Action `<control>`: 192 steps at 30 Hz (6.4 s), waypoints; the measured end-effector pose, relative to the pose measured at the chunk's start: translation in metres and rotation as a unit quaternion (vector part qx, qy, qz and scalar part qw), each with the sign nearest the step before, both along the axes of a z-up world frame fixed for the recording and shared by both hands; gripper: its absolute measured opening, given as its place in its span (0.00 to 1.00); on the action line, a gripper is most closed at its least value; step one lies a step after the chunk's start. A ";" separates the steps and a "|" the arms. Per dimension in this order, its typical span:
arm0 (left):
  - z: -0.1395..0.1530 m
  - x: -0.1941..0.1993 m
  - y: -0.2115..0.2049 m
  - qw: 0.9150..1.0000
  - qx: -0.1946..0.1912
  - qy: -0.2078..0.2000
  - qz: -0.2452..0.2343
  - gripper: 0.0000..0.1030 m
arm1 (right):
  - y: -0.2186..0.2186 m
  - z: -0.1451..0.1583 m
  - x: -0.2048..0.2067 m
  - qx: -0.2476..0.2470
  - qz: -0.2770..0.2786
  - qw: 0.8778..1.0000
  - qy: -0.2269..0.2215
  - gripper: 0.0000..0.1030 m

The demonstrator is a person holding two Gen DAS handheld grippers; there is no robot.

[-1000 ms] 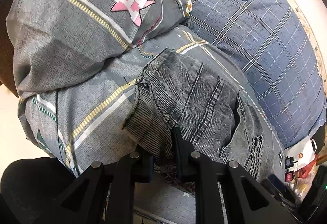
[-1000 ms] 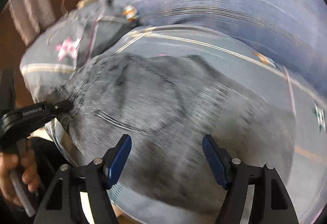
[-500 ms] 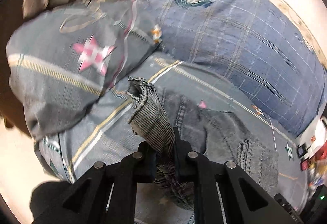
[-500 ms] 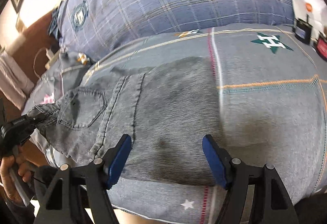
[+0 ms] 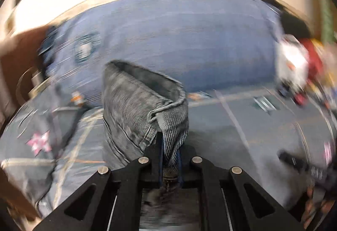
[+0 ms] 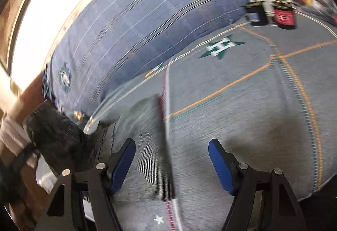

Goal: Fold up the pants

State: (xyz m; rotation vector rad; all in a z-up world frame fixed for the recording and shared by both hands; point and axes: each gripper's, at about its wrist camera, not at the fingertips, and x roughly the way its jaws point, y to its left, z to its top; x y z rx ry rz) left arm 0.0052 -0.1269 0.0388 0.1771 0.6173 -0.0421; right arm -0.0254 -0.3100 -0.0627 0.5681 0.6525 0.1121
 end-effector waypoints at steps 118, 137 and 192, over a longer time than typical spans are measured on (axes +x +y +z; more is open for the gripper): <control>-0.081 0.017 0.085 0.990 -0.028 0.133 0.026 0.77 | 0.118 0.005 0.168 0.009 0.181 0.970 0.160 0.00; -0.087 0.021 0.107 0.979 -0.127 0.156 0.032 0.78 | 0.231 0.096 0.192 -0.300 0.255 0.912 0.115 0.92; -0.065 0.015 0.147 0.950 -0.236 0.194 0.072 0.79 | 0.045 -0.004 0.074 -0.005 0.170 0.977 0.127 0.68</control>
